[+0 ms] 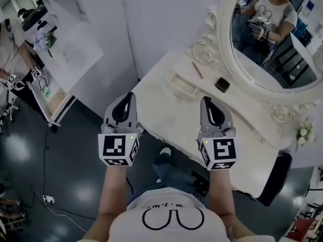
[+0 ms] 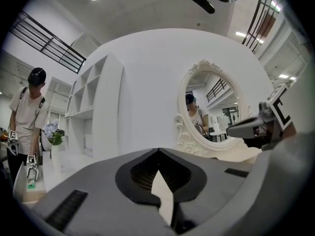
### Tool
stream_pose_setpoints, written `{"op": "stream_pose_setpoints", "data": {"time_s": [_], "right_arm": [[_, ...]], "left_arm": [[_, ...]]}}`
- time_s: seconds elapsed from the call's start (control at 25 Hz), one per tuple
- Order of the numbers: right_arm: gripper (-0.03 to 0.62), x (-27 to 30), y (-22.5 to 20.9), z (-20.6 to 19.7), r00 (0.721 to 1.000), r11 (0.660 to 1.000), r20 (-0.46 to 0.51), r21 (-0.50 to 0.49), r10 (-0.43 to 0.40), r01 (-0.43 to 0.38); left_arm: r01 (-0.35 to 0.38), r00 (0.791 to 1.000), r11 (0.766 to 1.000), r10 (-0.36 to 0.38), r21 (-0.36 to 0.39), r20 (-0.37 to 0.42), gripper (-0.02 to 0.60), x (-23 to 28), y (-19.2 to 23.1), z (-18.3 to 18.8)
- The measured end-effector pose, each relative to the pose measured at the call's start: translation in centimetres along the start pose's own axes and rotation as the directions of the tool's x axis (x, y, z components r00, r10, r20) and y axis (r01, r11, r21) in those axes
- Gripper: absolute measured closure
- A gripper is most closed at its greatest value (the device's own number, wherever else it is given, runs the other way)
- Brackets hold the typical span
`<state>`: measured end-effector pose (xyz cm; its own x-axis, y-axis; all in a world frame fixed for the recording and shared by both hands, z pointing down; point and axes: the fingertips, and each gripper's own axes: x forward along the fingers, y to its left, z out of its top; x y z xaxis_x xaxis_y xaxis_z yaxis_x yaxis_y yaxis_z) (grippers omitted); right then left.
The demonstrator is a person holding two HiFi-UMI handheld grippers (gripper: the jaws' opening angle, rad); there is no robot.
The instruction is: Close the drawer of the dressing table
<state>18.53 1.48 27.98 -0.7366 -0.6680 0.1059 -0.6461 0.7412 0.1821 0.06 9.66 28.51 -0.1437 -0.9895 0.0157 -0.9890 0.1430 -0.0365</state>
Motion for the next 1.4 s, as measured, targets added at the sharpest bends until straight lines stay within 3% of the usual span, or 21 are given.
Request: {"op": "stream_pose_setpoints", "data": {"time_s": [0.44,0.96,1.16,1.4], "right_arm": [[0.594,8.2,-4.5,-1.7,0.996,0.997,-0.064,0.052,-0.06,0.063],[0.594,12.1,-7.1,-4.0,0.988,0.99,-0.113,0.073,-0.108,0.117],[0.594,12.8,-7.8,-4.2,0.975,0.98,-0.133,0.071,-0.175,0.186],[0.594,13.8,-8.1,-3.5,0.939,0.946,-0.165,0.07,-0.301,0.315]], "left_arm": [[0.073,0.996,0.997,-0.072,0.024,-0.049,0.583,11.0,2.3,-0.1],[0.156,0.986,0.987,-0.153,0.043,-0.07,0.583,17.9,2.6,-1.5],[0.232,0.971,0.972,-0.228,0.049,-0.072,0.583,20.8,2.7,-1.8],[0.347,0.937,0.935,-0.343,0.079,-0.062,0.583,24.0,3.5,-0.9]]}}
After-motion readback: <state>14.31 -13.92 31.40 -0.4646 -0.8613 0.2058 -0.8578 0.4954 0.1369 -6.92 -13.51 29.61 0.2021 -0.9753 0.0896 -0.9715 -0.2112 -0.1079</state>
